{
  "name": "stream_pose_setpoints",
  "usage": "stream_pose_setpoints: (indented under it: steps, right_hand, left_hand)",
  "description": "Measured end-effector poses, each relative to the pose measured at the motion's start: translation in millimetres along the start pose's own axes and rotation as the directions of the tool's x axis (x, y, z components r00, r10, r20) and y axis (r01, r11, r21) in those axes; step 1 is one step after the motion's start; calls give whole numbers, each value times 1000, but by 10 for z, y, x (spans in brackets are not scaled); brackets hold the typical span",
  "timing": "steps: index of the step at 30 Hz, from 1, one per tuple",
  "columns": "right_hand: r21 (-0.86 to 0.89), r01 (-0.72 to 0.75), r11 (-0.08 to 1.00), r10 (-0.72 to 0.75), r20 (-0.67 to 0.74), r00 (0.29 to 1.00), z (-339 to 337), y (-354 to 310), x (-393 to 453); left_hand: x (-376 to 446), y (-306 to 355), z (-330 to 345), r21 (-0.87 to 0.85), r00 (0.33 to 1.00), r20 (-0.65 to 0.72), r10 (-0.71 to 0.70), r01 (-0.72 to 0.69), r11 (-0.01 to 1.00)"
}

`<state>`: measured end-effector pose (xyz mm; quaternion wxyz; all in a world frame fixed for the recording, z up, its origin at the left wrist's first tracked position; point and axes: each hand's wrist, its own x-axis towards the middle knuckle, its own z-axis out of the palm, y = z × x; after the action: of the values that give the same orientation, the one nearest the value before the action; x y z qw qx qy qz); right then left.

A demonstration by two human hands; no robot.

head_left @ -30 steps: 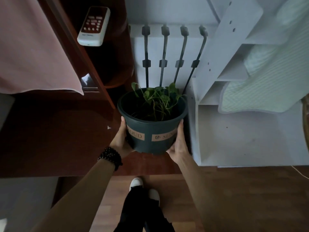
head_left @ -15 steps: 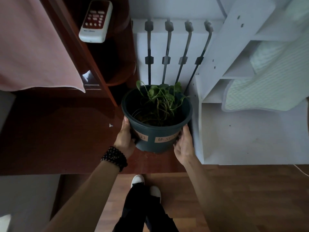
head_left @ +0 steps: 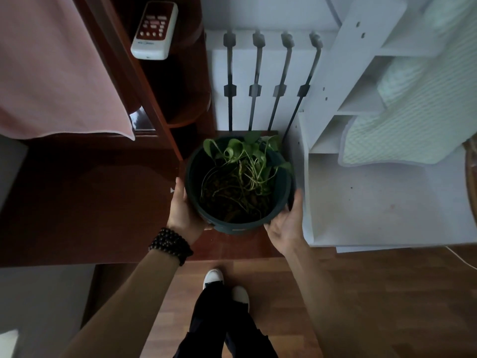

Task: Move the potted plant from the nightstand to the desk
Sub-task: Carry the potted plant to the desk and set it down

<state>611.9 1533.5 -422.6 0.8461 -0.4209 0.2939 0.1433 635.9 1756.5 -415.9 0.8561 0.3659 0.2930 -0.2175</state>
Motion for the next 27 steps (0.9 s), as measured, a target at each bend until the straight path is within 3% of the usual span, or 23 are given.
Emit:
stream_pose_setpoints:
  steps: [8,16,24,27]
  right_hand:
    - [1,22,1000,-22,-76,997,-7,96,-59]
    - [-36,48,998,-49,-47,998,19,89,-94]
    - [-213,107,971,-128,-89,988,129,-182,-269]
    - [-275,157,948,-182,-67,981,254,-354,-435]
  left_hand:
    - [-101,-69,-64,12,999,-3,-40,40,999]
    - [-252,25,20,33,994,-88,-71,75,997]
    - [-488,309,319,225,980,-192,-51,95,970]
    - [-677,420,504,188,969,-239,-55,102,977]
